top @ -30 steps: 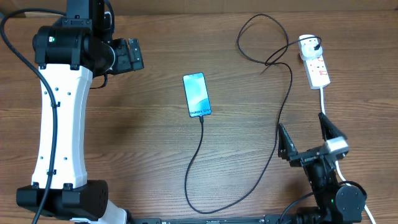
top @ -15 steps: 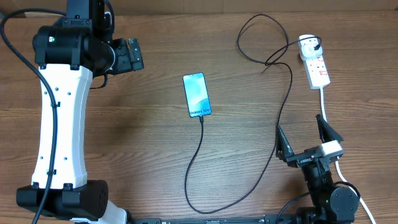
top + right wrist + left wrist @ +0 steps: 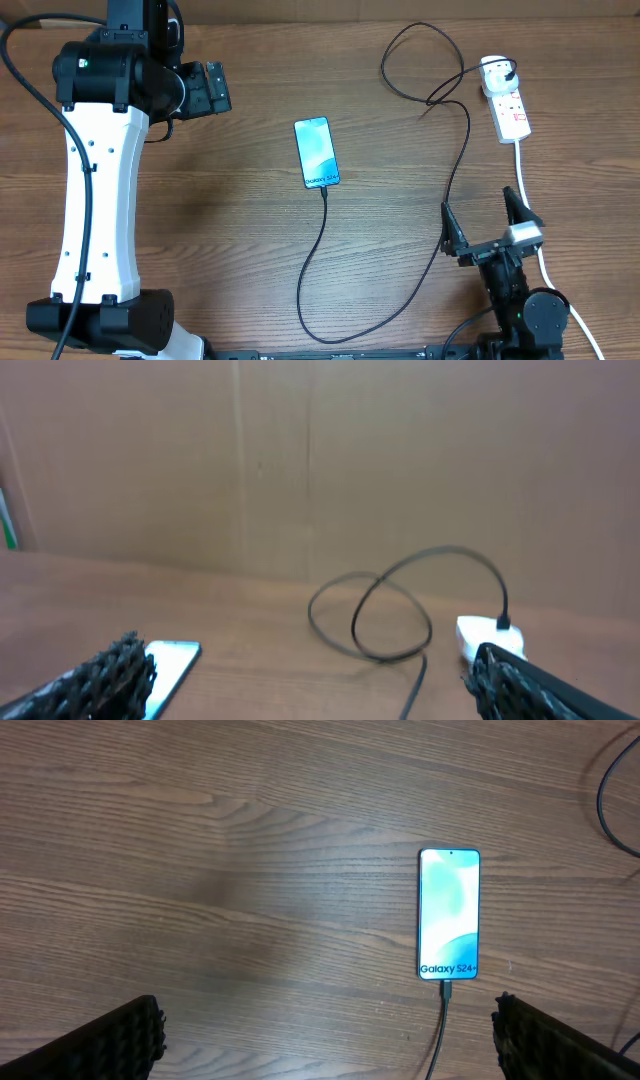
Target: Plug charger to phone and switch on socket
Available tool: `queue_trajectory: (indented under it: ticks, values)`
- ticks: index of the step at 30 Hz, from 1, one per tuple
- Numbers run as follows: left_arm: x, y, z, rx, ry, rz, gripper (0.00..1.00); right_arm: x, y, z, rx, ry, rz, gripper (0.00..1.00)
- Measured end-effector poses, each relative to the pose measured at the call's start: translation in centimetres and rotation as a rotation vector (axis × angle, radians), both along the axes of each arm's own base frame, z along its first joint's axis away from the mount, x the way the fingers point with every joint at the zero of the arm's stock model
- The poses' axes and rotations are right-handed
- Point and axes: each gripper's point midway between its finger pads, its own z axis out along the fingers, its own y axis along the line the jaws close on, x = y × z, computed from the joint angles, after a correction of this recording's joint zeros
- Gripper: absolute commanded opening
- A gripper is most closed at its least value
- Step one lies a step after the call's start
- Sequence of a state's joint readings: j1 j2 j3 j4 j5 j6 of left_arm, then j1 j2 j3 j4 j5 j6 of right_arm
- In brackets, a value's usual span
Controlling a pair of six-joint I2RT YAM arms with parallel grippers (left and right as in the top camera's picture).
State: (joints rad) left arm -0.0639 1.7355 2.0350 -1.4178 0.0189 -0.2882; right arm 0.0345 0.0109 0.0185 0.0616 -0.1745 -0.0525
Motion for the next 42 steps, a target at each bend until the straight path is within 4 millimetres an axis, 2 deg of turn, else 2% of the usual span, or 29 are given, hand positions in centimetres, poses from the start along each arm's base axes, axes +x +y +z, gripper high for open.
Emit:
queue_trajectory:
  ticks: [7, 15, 42]
  values:
    - [0.0, 0.0, 0.0, 0.000, 0.000, 0.000, 0.99, 0.2, -0.2, -3.3, -0.002, 0.137, -0.010, 1.00]
    - [0.0, 0.0, 0.0, 0.000, 0.000, 0.000, 1.00, 0.4, -0.9, -3.4, 0.018, 0.145, -0.050, 1.00]
    - [0.0, 0.0, 0.0, 0.000, 0.000, 0.000, 0.99, 0.4, -1.2, -3.5, -0.027, 0.140, -0.072, 1.00]
